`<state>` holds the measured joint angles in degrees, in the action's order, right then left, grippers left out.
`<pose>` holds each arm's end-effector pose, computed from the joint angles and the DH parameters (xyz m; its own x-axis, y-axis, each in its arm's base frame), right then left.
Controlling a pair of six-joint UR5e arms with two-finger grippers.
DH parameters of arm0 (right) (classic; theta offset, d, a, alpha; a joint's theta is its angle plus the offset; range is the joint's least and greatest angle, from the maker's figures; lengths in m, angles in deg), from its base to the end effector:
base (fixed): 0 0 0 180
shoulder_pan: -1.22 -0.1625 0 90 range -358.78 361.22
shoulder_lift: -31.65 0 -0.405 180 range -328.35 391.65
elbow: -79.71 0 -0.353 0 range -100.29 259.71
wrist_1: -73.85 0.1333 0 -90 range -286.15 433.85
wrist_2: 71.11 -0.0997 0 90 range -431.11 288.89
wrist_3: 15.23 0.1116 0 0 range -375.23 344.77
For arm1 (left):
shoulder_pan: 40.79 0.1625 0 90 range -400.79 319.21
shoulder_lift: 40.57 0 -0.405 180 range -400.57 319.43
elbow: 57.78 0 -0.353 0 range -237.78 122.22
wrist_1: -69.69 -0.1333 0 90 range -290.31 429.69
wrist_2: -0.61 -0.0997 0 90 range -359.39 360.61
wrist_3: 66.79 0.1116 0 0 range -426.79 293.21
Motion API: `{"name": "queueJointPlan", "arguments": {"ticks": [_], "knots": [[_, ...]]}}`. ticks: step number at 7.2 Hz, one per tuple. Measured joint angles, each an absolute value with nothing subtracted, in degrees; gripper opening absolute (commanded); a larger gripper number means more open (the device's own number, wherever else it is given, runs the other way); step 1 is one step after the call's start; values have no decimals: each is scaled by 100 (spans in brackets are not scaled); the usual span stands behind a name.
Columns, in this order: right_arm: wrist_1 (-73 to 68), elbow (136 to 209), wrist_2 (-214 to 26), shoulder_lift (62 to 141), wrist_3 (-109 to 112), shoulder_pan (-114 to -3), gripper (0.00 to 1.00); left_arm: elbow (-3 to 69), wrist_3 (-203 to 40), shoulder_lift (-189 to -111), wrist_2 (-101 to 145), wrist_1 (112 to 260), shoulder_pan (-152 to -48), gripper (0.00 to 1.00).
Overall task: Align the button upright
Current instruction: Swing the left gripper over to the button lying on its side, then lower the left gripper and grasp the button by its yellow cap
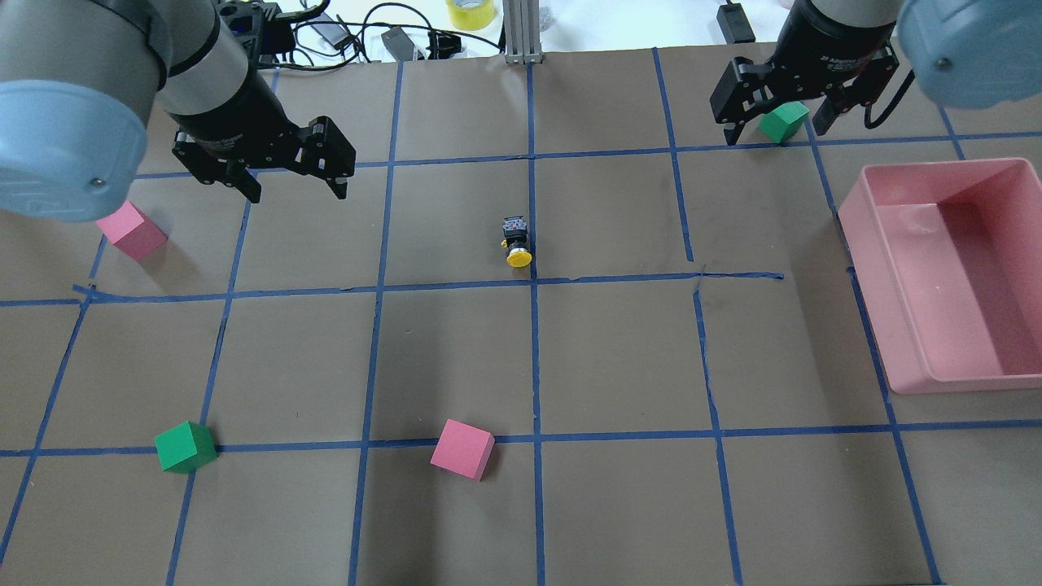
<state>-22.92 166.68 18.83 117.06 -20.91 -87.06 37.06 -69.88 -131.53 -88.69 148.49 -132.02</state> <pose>0.1185 -0.4985 0.4545 -0.9976 -0.0687 0.0079 -0.0692 0.9935 -0.0905 -0.1447 -0.4647 0.4301 -0.9994 -0.0311 0.0172 -0.0325 0.9951 -0.0933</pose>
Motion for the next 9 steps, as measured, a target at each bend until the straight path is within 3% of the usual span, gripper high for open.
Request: {"name": "queueJointPlan", "arguments": {"ticks": [2, 6, 9], "knots": [[-2278, 16706, 1827, 11811, -2062, -8726, 100, 4386, -7585, -13265, -8912, 13346, -13512, 100], [-1832, 16791, 1854, 11855, -2053, -8728, 100, 6239, -8218, -13878, -9259, 8835, -14197, 100], [-1318, 16852, 1853, 11931, -2048, -8731, 100, 6512, -8715, -14712, -9908, 7234, -14896, 95]]}}
